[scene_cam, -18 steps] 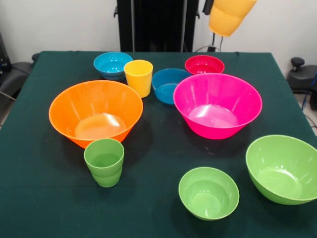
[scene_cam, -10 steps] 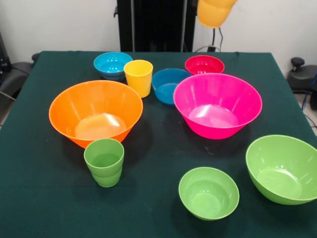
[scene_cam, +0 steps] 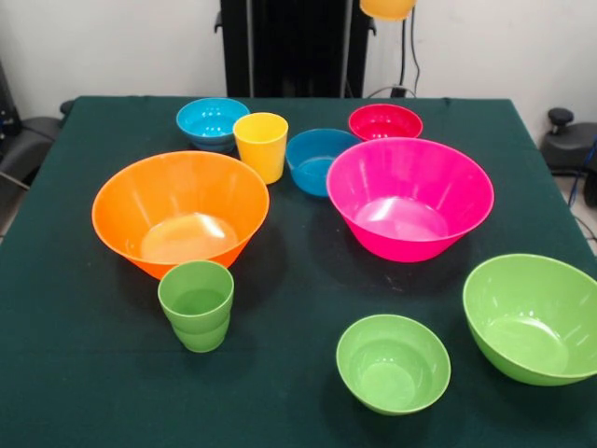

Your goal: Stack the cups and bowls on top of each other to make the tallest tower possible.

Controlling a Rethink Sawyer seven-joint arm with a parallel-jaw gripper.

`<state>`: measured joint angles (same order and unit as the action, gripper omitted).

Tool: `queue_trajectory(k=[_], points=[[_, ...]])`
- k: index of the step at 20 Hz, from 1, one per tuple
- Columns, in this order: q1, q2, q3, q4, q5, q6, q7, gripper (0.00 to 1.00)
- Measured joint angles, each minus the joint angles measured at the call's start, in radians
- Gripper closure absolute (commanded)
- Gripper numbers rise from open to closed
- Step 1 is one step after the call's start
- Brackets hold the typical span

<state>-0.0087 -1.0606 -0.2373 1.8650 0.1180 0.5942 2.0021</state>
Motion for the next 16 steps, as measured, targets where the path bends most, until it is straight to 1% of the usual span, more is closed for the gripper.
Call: queue_trajectory(k=[4, 9, 12, 16], points=[[-0.010, -0.015, 0.027, 0.013, -0.003, 0.000, 0.000, 1.00], [-0.017, -0.011, 0.064, 0.029, -0.042, -0.006, 0.000, 1.00], [-0.020, -0.002, 0.078, 0.039, -0.064, -0.030, 0.000, 1.00], [-0.026, 0.035, 0.096, 0.059, -0.111, -0.099, 0.000, 1.00]])
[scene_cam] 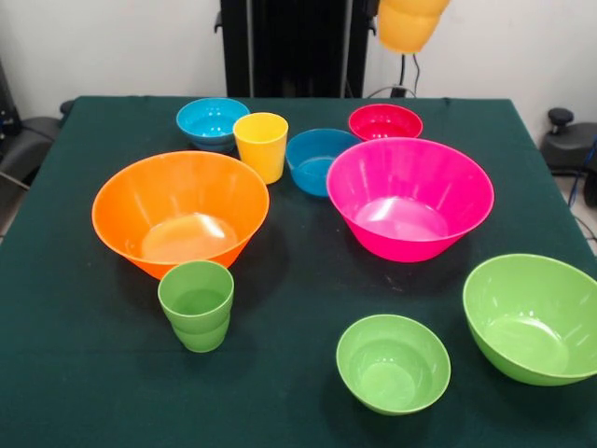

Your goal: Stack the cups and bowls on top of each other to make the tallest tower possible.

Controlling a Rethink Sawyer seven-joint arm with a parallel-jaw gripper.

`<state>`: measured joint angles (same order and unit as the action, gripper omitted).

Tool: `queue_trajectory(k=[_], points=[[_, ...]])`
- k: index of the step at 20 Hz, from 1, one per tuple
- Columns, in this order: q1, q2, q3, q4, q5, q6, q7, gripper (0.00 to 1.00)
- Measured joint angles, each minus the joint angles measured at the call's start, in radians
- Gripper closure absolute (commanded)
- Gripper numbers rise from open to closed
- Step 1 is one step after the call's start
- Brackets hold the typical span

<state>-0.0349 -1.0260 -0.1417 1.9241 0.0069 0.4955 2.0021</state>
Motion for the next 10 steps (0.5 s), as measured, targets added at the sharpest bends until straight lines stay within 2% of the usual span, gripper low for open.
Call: queue_trajectory(k=[10], points=[[-0.022, 0.093, 0.029, 0.036, -0.069, -0.116, 0.000, 1.00]])
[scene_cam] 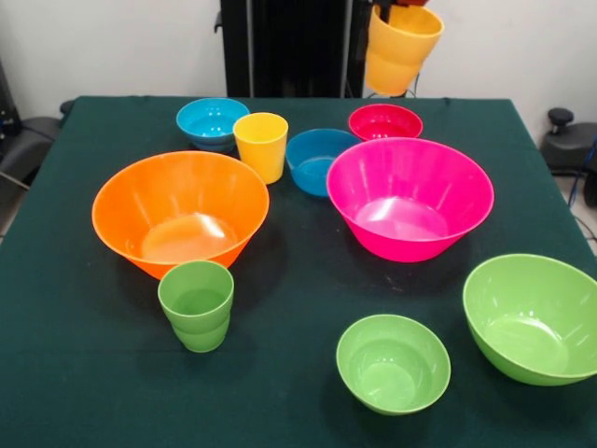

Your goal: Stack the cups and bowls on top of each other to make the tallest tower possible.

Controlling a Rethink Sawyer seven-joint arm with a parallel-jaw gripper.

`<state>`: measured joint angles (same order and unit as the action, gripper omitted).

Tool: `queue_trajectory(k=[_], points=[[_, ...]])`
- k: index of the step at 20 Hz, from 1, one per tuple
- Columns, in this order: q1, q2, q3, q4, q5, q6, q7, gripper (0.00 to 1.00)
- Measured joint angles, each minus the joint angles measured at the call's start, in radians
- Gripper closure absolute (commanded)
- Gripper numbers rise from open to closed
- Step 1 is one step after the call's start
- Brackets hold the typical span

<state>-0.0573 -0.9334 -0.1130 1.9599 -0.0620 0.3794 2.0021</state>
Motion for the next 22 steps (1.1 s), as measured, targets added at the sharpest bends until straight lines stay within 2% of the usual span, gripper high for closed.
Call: queue_trajectory(k=[11, 22], points=[[0.023, 0.103, -0.005, -0.001, -0.030, -0.030, 0.000, 1.00], [0.130, 0.243, -0.052, -0.032, -0.029, -0.118, 0.000, 1.00]])
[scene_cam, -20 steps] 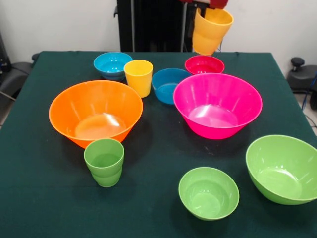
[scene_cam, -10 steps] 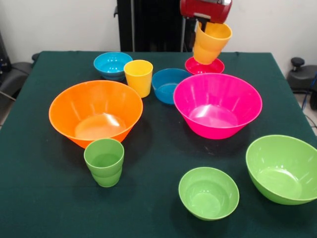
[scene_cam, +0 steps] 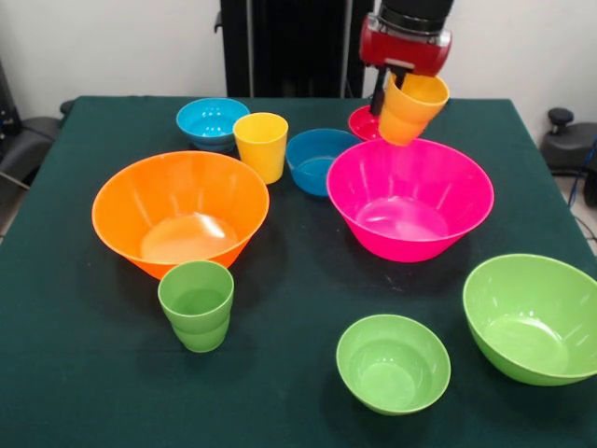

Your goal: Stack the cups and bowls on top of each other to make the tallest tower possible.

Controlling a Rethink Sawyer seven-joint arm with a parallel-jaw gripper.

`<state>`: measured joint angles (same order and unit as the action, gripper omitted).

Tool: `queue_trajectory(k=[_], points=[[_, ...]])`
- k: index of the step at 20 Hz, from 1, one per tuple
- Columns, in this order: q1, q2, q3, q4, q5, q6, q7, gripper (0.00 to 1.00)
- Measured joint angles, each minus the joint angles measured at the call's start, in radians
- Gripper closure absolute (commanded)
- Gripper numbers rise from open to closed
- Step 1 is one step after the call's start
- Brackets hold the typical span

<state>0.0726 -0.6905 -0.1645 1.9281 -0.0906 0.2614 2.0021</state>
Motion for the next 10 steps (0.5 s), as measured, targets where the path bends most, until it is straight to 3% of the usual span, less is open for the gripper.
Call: queue_trajectory(k=[10], points=[[0.082, 0.100, -0.057, -0.053, 0.035, -0.046, 0.000, 1.00]])
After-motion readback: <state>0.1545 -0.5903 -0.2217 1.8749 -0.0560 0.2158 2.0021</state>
